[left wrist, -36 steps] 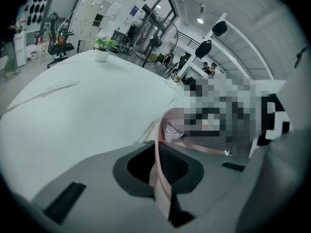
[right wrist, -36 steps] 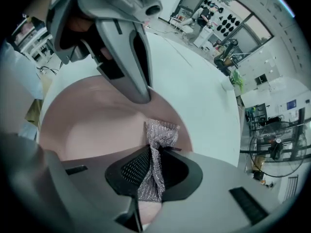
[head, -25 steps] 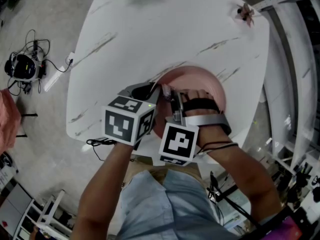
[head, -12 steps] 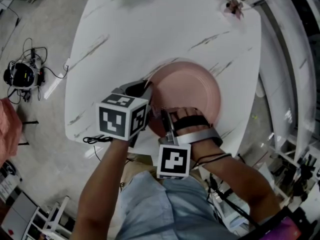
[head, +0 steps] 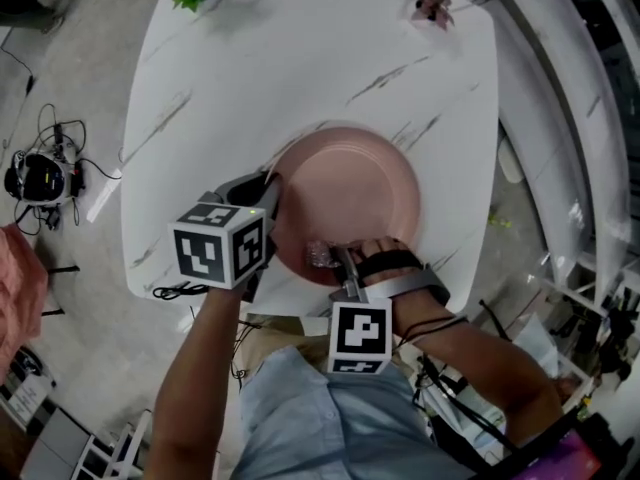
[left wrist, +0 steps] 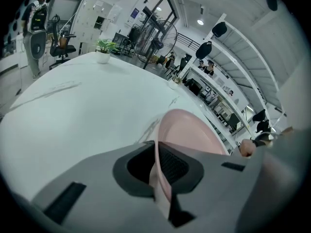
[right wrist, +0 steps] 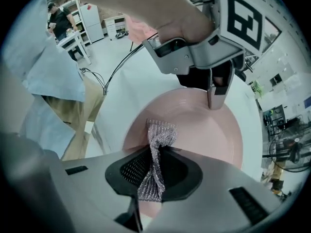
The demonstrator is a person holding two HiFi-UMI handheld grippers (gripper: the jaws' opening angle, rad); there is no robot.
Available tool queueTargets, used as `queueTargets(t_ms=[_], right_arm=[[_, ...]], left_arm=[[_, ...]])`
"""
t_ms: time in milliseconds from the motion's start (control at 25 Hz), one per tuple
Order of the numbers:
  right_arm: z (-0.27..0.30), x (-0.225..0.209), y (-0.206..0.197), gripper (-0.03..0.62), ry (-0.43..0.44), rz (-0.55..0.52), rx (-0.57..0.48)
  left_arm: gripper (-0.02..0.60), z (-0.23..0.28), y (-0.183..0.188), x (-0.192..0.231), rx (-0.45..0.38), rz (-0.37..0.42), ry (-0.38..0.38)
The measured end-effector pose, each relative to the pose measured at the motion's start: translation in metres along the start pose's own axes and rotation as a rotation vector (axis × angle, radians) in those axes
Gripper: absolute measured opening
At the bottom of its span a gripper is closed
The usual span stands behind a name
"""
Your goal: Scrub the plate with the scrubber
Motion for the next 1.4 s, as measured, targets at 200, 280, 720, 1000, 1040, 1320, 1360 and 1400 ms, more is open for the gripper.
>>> queueTargets(t_ms=[200,280,720,1000,1040,1320,1360,1400], right_arm=[[0.0,-0.003,-0.023,0.072,0.037,0.09,0.043],[0.001,-0.007,-0.032,0.072,0.037,0.13,0.067],[0.008,-0.057,-0.072,0.074,-0.015,0.292,0.139],[0.013,-0.097,-0.075,0.074,-0.066,0.315,0.152],[0.014,-0.102,-0.073,0.074,-0.072,0.312,0.153],[0.018,-0.127,-0.055,0.074,-0.106,0.268,0.141],[0.018,-0.129,-0.051,0.074,-0.109,0.26,0.135],[0.018,-0.13,-0.047,0.074,-0.112,0.252,0.129]], left_arm=[[0.018,0.0,0.0,-0.001,-0.002,0.009,0.01],[0.018,0.0,0.001,-0.001,0.0,0.013,0.011],[0.018,0.0,0.0,-0.002,0.003,0.011,0.009],[0.018,0.0,0.002,-0.003,0.007,0.008,0.003],[0.018,0.0,0.002,-0.004,0.007,0.008,0.003],[0.019,0.001,0.002,-0.004,0.01,0.008,0.006],[0.019,0.001,0.001,-0.004,0.01,0.008,0.006],[0.019,0.001,0.001,-0.004,0.01,0.007,0.006]])
Point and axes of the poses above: the fingertips, and each gripper's own axes: z forward along the fingers, x to its left, y out of its top, the point moved 6 cm from there along -z, backward along the fingers, and after that the axes turned 7 degrees about x, right-handed, at the moved point
